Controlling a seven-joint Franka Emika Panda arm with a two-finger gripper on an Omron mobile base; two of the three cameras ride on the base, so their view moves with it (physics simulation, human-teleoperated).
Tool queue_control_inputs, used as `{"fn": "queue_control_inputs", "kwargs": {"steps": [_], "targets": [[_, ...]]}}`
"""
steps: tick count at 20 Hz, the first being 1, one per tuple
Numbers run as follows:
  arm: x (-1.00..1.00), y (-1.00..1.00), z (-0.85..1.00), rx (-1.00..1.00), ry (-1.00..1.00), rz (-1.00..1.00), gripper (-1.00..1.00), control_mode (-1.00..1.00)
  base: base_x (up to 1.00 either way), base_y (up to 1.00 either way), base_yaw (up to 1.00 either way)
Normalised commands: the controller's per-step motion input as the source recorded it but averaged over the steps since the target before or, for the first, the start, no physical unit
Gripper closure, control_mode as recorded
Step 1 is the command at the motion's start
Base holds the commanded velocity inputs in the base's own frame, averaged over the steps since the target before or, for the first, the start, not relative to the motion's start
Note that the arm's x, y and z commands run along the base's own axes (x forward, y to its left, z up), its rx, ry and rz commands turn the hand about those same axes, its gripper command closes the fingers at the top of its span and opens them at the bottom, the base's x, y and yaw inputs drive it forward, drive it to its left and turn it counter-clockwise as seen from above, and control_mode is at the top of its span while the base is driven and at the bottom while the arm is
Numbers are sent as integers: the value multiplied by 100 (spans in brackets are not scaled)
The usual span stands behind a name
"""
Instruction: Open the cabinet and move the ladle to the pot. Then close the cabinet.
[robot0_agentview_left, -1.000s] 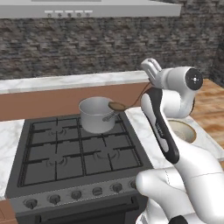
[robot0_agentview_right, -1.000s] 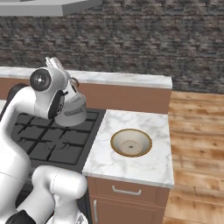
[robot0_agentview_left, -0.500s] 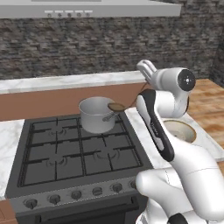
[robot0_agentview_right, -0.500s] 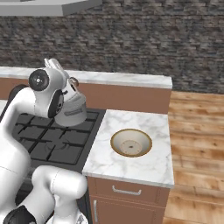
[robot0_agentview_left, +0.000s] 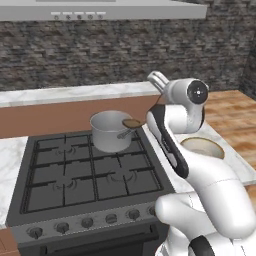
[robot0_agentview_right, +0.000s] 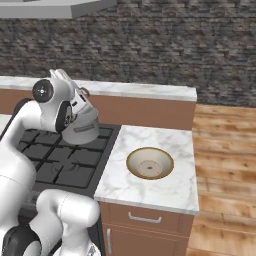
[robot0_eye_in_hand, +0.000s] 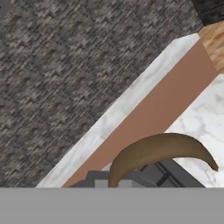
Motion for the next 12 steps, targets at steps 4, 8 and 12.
{"fn": "queue_control_inputs", "kwargs": {"steps": [4, 8, 12], "targets": [[28, 15, -10, -1, 0, 0, 100, -100, 0, 0, 0], [29, 17, -7, -1, 0, 0, 100, -100, 0, 0, 0], [30, 23, -12, 0, 0, 0, 100, -100, 0, 0, 0]]}}
